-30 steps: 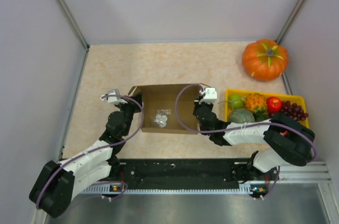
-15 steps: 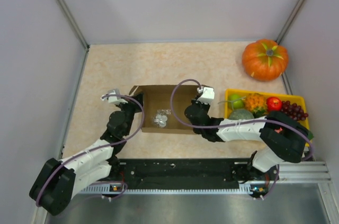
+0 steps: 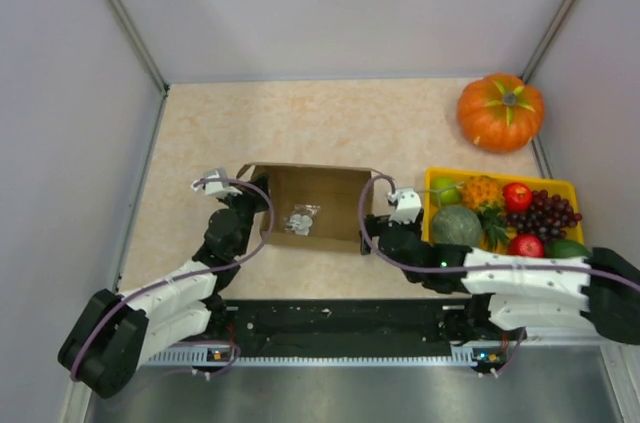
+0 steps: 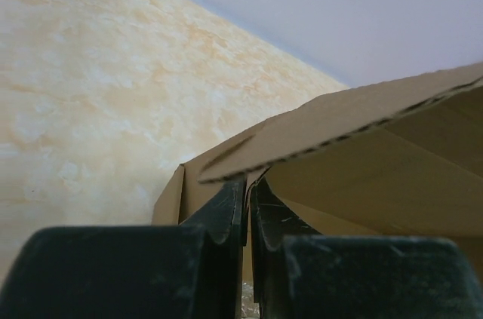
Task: Fold the paper box
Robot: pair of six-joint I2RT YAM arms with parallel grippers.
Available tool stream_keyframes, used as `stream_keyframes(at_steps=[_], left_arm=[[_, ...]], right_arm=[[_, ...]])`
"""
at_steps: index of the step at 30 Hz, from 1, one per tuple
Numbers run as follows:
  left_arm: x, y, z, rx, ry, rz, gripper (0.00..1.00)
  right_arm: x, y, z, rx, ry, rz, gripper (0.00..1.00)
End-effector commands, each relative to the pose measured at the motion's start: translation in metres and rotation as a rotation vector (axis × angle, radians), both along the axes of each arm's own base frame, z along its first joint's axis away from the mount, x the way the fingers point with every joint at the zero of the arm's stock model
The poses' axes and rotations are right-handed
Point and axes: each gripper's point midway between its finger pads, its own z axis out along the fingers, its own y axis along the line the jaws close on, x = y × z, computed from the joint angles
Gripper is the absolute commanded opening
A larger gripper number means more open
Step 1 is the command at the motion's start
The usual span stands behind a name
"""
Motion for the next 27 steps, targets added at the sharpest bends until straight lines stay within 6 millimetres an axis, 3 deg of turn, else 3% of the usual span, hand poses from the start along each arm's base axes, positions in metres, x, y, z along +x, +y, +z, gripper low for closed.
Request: stream_keyframes(at_steps=[1,2,5,6,7,8,9,10,11,12,14,16,17,18,21,22,24,25,27], left_arm=[[-0.017,0.005,-0.07,0.16,0.202,-0.021,0.0],[-0.016,0.005,-0.069,0.164,0.2,-0.02,0.0],[-0.016,0.006,-0.069,0.172,0.193,-0.011,0.0],[-0.016,0.007,-0.071,0.177,0.193,-0.005,0.0],[-0.017,0.007,-0.071,0.179,0.193,-0.007,0.0],[-0.017,0.006,-0.072,0.182,0.191,-0.01,0.0],[-0.017,0.006,-0.071,0.192,0.188,-0.013,0.0],[-0.017,0.007,-0.069,0.195,0.182,-0.01,0.0],[-0.017,0.008,-0.07,0.2,0.187,-0.006,0.0],[-0.017,0.009,-0.069,0.201,0.183,-0.004,0.0],[-0.018,0.009,-0.064,0.193,0.166,-0.007,0.0],[-0.019,0.008,-0.059,0.186,0.15,-0.012,0.0],[-0.019,0.006,-0.058,0.182,0.146,-0.023,0.0],[-0.02,0.006,-0.057,0.187,0.142,-0.025,0.0],[-0.021,0.005,-0.055,0.205,0.132,-0.035,0.0],[-0.022,0.005,-0.054,0.207,0.129,-0.033,0.0],[-0.023,0.006,-0.053,0.21,0.128,-0.035,0.0],[-0.024,0.006,-0.052,0.209,0.127,-0.036,0.01],[-0.024,0.003,-0.048,0.211,0.127,-0.053,0.06]], right_arm=[[-0.082,-0.004,0.034,0.084,0.158,0.279,0.87],[-0.087,-0.006,0.05,0.121,0.147,0.31,0.87],[-0.088,-0.022,0.128,0.214,0.05,0.34,0.88],[-0.087,-0.02,0.172,0.283,-0.002,0.358,0.9],[-0.083,-0.024,0.189,0.286,-0.022,0.348,0.9],[-0.082,-0.015,0.2,0.262,-0.025,0.387,0.9],[-0.08,-0.011,0.242,0.316,-0.066,0.405,0.88],[-0.077,-0.008,0.254,0.312,-0.063,0.409,0.88],[-0.062,0.006,0.253,0.284,-0.02,0.404,0.86],[-0.054,0.01,0.28,0.332,-0.035,0.41,0.86],[-0.031,0.028,0.287,0.405,0.062,0.451,0.85],[-0.002,0.063,0.277,0.446,0.158,0.491,0.85],[0.005,0.079,0.282,0.522,0.197,0.537,0.85],[0.023,0.104,0.267,0.526,0.272,0.559,0.84],[0.05,0.139,0.26,0.588,0.341,0.588,0.82],[0.064,0.157,0.23,0.57,0.413,0.59,0.8],[0.071,0.17,0.216,0.569,0.461,0.601,0.79],[0.076,0.175,0.197,0.562,0.505,0.586,0.78],[0.068,0.186,0.183,0.632,0.532,0.644,0.75]])
